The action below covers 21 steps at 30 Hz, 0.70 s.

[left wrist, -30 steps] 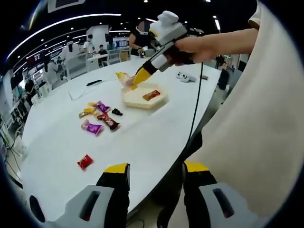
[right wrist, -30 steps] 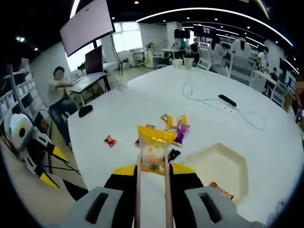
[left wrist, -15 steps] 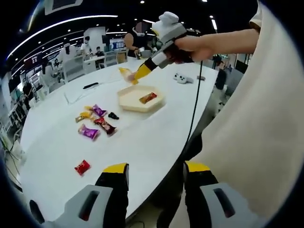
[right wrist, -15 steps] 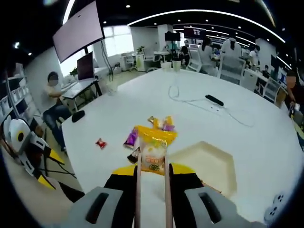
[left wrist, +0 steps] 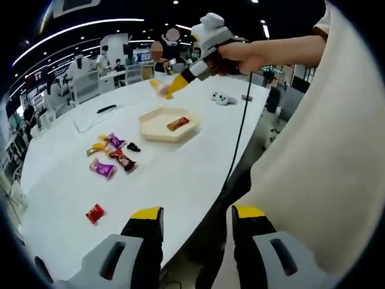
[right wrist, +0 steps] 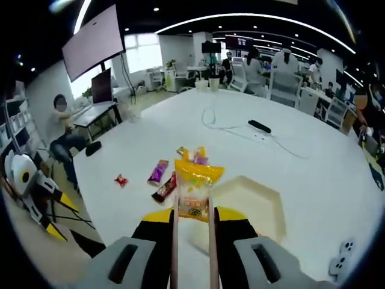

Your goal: Place the target food into the container with the food tongs after gripping and lifting it, then release it inside without dropping or visibly crushing the food.

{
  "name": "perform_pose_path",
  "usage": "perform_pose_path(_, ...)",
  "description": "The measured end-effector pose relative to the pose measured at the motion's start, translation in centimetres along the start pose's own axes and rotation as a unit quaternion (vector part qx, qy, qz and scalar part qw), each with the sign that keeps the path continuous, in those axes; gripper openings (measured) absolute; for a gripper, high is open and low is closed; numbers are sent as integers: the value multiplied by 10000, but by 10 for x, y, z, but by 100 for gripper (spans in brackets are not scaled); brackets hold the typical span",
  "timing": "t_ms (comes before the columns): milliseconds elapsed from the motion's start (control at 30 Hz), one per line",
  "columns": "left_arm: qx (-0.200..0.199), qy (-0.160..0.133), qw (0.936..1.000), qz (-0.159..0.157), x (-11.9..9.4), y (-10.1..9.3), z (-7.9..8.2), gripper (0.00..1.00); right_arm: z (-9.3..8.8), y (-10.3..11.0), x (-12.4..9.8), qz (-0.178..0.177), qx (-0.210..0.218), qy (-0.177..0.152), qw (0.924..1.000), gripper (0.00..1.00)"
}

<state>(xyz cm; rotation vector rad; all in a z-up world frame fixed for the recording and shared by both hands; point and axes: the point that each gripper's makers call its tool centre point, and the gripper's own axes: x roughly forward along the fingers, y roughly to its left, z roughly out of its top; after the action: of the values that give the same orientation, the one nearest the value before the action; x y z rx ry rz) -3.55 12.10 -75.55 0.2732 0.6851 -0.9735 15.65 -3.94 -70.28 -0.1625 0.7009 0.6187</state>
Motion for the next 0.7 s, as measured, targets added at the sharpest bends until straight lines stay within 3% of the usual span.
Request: perform_pose_path(700,186,78,9996,-202,2,-12,-4,46,-8,-28,-24,-385,238,-109,9989,25)
